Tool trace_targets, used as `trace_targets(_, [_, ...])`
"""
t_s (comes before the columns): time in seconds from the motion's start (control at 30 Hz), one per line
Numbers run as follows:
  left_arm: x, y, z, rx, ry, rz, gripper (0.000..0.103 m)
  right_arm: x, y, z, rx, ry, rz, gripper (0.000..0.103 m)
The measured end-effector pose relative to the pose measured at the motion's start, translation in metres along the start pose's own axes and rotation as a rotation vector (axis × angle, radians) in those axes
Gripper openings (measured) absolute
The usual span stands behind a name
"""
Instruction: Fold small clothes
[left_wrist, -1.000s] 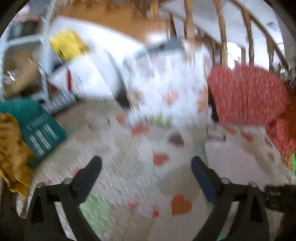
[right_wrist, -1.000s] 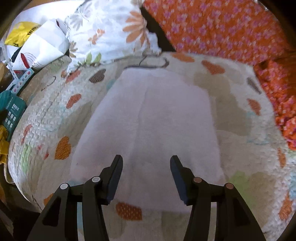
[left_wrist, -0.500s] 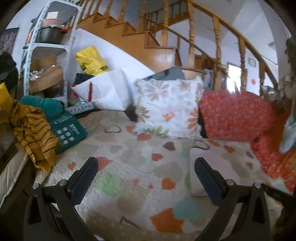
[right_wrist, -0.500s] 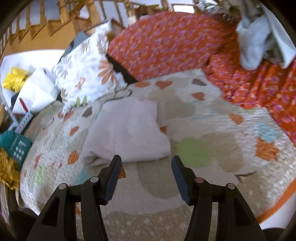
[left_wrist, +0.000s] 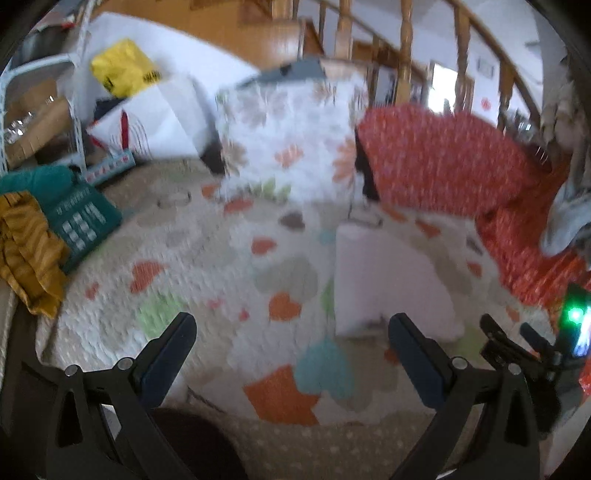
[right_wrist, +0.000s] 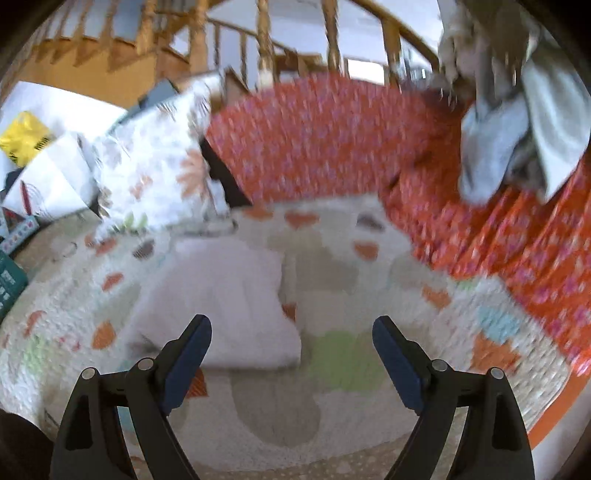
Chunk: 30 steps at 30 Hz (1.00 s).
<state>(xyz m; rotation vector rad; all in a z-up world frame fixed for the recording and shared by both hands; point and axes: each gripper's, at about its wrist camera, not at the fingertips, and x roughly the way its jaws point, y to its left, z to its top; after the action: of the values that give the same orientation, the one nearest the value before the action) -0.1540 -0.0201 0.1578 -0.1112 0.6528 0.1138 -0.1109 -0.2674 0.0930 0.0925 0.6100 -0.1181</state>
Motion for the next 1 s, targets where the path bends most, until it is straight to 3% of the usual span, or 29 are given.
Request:
trace_targets(0.03, [0.011,-0.004,-0.003,0.002,0.034,0.007,0.103,0.012,-0.001,-0.001,0.009,0.045,0.01,0.092])
trace_targets(0.2, [0.053,-0.02,-0.01,0.014,0.157,0.004,0.103,0.037,-0.006,-0.009,0.0,0.093,-0.001,0.092])
trace_targets(0.33, [0.066,-0.024,-0.009,-0.022,0.168,0.012,0.103,0.052,-0.009,-0.016,0.015,0.113,-0.049,0.092])
trace_targets(0.5, [0.072,-0.024,-0.006,-0.057,0.138,-0.013,0.103,0.057,0.0,-0.022,-0.061,0.139,-0.073,0.092])
trace_targets(0.7, [0.07,-0.007,0.0,-0.052,0.106,-0.059,0.103,0.03,0.012,-0.024,-0.152,0.039,-0.15,0.092])
trace_targets(0.87, [0.048,0.032,0.021,-0.017,-0.004,-0.059,0.103,0.019,0.03,-0.018,-0.199,0.008,-0.274,0.092])
trace_targets(1.0, [0.028,0.064,0.034,0.008,-0.098,-0.032,0.103,0.015,0.048,-0.02,-0.214,0.033,-0.308,0.092])
